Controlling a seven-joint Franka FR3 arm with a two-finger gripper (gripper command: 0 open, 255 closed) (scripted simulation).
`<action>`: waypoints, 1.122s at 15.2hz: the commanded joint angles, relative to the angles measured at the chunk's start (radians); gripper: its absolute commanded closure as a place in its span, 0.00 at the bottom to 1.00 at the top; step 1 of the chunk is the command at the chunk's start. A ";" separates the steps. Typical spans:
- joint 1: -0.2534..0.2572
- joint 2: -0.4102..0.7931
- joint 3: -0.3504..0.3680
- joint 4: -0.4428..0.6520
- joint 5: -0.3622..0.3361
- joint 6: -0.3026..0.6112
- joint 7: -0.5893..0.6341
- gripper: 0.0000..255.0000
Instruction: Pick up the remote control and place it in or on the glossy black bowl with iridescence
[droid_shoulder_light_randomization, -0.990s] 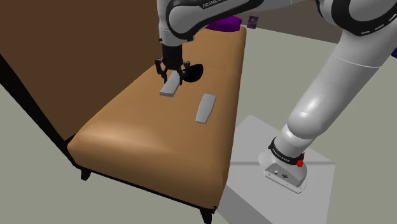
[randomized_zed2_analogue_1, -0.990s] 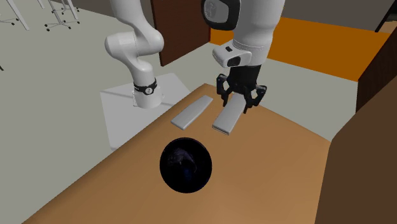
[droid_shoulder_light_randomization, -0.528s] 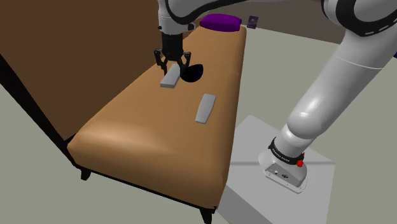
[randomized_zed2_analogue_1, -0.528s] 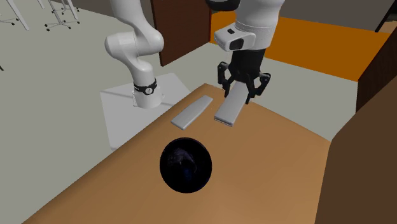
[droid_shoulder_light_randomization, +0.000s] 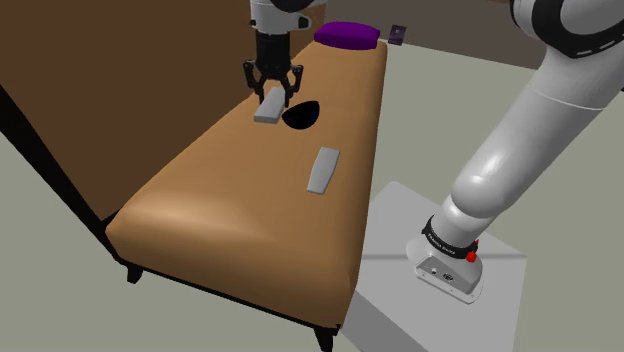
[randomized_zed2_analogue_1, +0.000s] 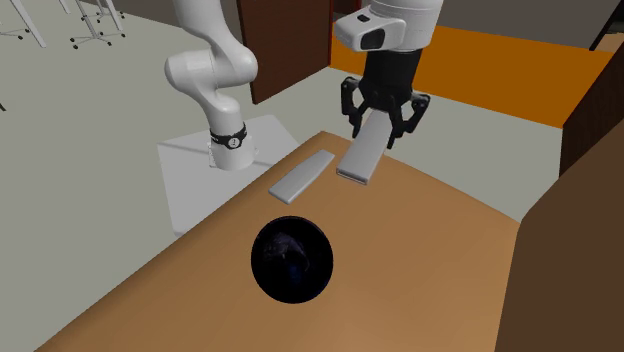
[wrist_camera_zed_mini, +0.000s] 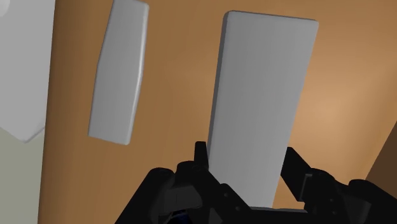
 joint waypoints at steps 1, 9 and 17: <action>-0.016 0.008 -0.016 0.018 -0.005 -0.011 -0.031 1.00; -0.105 0.060 -0.101 0.086 -0.034 -0.030 -0.198 1.00; -0.175 0.158 -0.164 0.214 -0.068 -0.063 -0.329 1.00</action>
